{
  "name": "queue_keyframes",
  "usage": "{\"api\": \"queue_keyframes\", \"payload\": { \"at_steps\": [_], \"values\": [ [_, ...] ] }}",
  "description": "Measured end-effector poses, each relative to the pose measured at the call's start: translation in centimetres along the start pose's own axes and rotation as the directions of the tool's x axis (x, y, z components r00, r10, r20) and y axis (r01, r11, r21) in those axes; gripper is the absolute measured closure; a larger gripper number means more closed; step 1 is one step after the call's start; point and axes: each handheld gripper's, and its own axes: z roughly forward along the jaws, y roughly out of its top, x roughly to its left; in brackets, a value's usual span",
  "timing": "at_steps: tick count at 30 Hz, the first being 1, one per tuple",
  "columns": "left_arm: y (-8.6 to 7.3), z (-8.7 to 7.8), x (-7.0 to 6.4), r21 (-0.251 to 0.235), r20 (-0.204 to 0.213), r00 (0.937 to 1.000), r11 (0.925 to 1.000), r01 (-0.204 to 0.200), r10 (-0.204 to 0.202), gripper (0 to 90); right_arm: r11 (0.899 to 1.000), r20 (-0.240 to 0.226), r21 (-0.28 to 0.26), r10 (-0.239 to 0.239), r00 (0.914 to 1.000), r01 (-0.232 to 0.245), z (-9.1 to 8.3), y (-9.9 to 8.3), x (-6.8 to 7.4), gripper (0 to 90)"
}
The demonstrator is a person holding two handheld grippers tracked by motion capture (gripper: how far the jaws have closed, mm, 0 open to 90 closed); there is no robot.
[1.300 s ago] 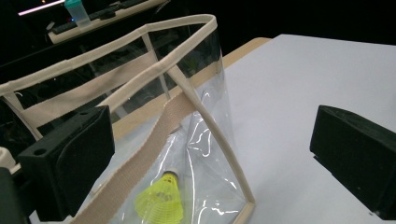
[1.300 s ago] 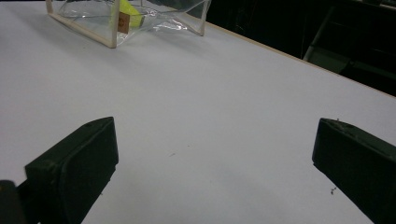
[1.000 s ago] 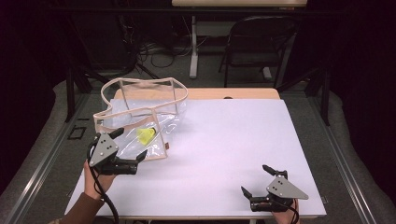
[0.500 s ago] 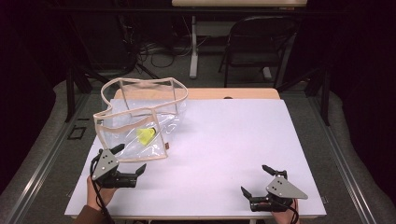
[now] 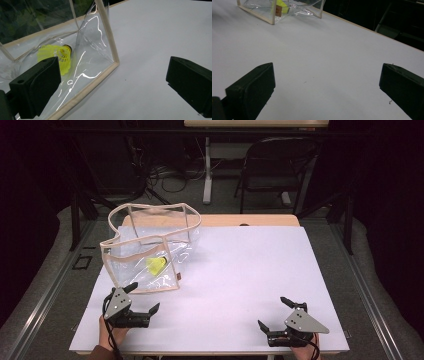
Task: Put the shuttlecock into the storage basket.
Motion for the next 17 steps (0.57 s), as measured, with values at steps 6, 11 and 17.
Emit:
{"api": "queue_keyframes", "payload": {
  "at_steps": [6, 11, 17],
  "values": [
    [-0.9, 0.2, -0.3, -0.015, 0.03, 0.9995, 0.9999, 0.006, -0.005, 0.0, 1.0, -0.001, 0.001, 0.0, 1.0, 0.0, 0.0, 0.0, 0.0, 0.0],
    [-1.2, 0.4, -0.6, -0.019, 0.051, 0.9986, 0.9997, -0.013, 0.014, 0.0, 1.0, -0.002, 0.001, 0.0, 1.0, 0.0, 0.0, 0.0, 0.0, 0.0],
    [-1.2, 0.6, -0.5, -0.018, 0.048, 0.9988, 0.9998, -0.005, 0.006, 0.0, 1.0, -0.002, -0.001, 0.001, 1.0, -0.001, 0.1, 0.0, -0.1, 0.0]
  ]
}}
